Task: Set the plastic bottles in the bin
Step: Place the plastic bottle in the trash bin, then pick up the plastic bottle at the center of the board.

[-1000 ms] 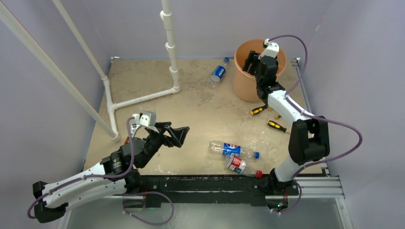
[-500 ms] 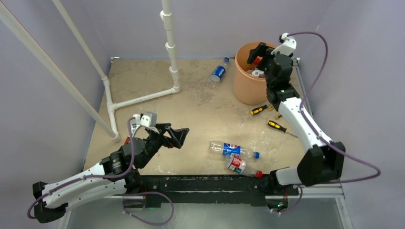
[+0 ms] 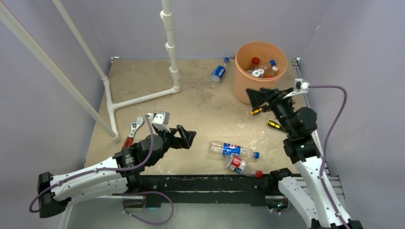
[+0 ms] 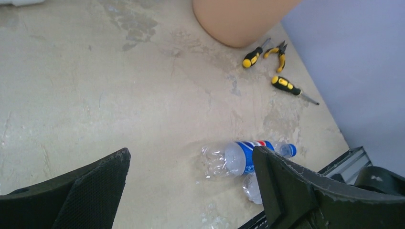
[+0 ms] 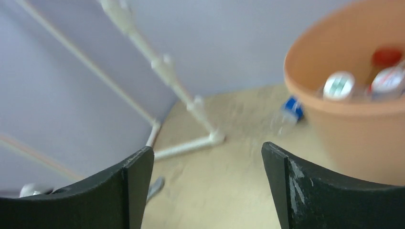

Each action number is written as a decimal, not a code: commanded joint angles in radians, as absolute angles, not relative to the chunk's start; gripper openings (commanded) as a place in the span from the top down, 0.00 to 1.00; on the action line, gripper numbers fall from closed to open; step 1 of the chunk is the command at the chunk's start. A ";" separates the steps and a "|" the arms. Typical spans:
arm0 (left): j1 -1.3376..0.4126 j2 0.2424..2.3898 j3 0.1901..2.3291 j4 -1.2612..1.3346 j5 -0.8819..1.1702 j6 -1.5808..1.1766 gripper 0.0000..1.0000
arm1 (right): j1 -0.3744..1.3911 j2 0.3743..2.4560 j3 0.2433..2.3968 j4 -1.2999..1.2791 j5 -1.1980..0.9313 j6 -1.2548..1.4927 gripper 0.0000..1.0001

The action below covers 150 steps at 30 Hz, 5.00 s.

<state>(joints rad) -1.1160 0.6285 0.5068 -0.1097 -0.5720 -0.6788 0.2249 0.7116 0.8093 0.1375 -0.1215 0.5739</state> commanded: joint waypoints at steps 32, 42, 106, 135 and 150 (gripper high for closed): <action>-1.250 1.478 1.116 -0.513 -0.252 0.526 0.04 | 0.327 0.250 0.604 -0.323 -0.257 0.589 0.10; -1.156 1.649 1.247 -0.537 0.039 0.624 0.08 | 0.327 0.224 0.606 -0.324 -0.235 0.592 0.10; -1.097 0.691 0.567 0.207 -0.204 -0.117 0.76 | 0.327 0.446 0.755 0.068 -0.391 0.673 0.04; -1.097 0.646 0.298 0.685 -0.005 -0.442 0.76 | 0.667 0.837 0.880 0.391 -0.280 0.588 0.14; -1.097 0.655 0.319 0.657 -0.005 -0.417 0.75 | 0.774 1.018 1.091 0.239 -0.259 0.486 0.19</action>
